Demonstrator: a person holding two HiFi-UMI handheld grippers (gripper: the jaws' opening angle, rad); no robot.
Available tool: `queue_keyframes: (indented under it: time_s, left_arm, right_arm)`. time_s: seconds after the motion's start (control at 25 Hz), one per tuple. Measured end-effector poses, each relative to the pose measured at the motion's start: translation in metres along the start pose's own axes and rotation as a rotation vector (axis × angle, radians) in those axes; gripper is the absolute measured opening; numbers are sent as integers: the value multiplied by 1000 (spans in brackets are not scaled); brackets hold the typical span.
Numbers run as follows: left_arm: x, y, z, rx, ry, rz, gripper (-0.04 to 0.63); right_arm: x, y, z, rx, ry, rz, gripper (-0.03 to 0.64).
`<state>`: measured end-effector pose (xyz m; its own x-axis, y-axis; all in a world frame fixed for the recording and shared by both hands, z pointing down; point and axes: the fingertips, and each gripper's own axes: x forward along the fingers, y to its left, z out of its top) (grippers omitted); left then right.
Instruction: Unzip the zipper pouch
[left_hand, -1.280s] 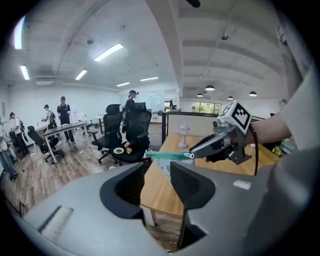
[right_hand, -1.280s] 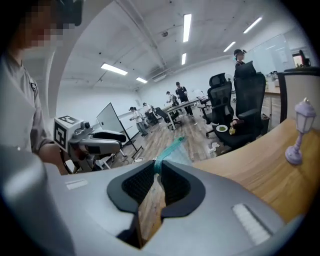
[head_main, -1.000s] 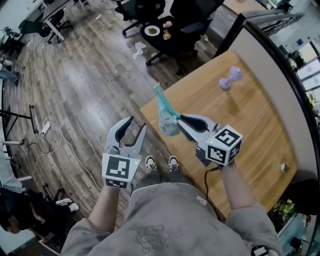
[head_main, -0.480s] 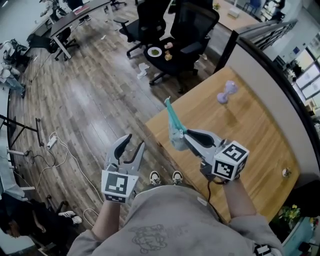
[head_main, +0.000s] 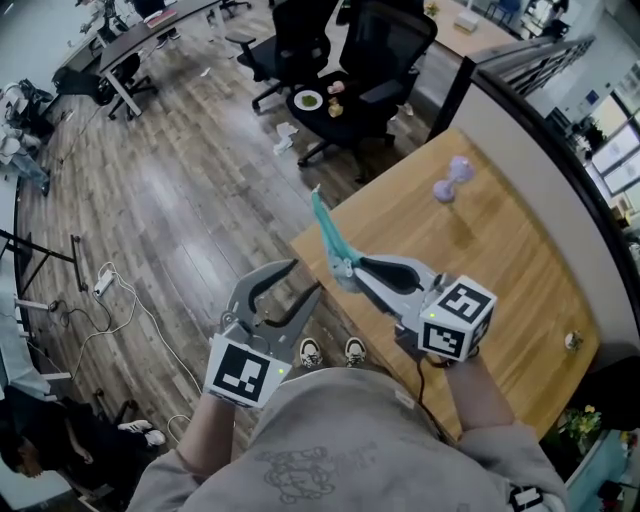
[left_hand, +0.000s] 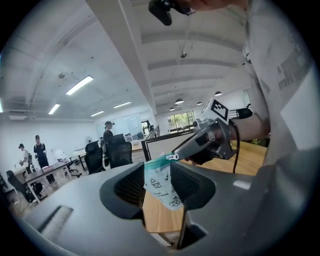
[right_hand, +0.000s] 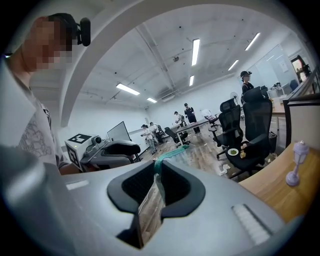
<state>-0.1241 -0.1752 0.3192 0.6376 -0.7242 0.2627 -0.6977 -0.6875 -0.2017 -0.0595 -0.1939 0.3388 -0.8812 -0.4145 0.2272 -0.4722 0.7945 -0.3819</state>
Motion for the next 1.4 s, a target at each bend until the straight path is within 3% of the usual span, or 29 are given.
queue_keyframes:
  time_s: [0.2, 0.44, 0.6, 0.64, 0.92, 1.12, 1.28, 1.4]
  left_arm:
    - [10, -25, 8, 78, -16, -62, 148]
    - [19, -46, -7, 129, 44, -100, 152]
    - [18, -56, -15, 141, 65, -122, 119]
    - [18, -57, -16, 137, 66, -123, 73]
    - [17, -68, -20, 152, 74, -130, 24]
    - [13, -59, -20, 67, 55, -67, -5]
    - [8, -55, -22, 15, 60, -111, -1]
    - [4, -50, -25, -88, 61, -137, 3]
  right_arm:
    - [4, 10, -2, 14, 10, 17, 55]
    - [4, 16, -13, 28, 43, 22, 55]
    - [2, 20, -23, 25, 73, 24, 55]
    - [2, 21, -26, 21, 81, 27, 55]
    - [-1, 23, -37, 2, 126, 4, 55]
    - [-5, 24, -41, 17, 120, -13, 55]
    - [-4, 29, -46, -16, 134, -8, 55]
    - [-5, 35, -48, -35, 138, 15, 54]
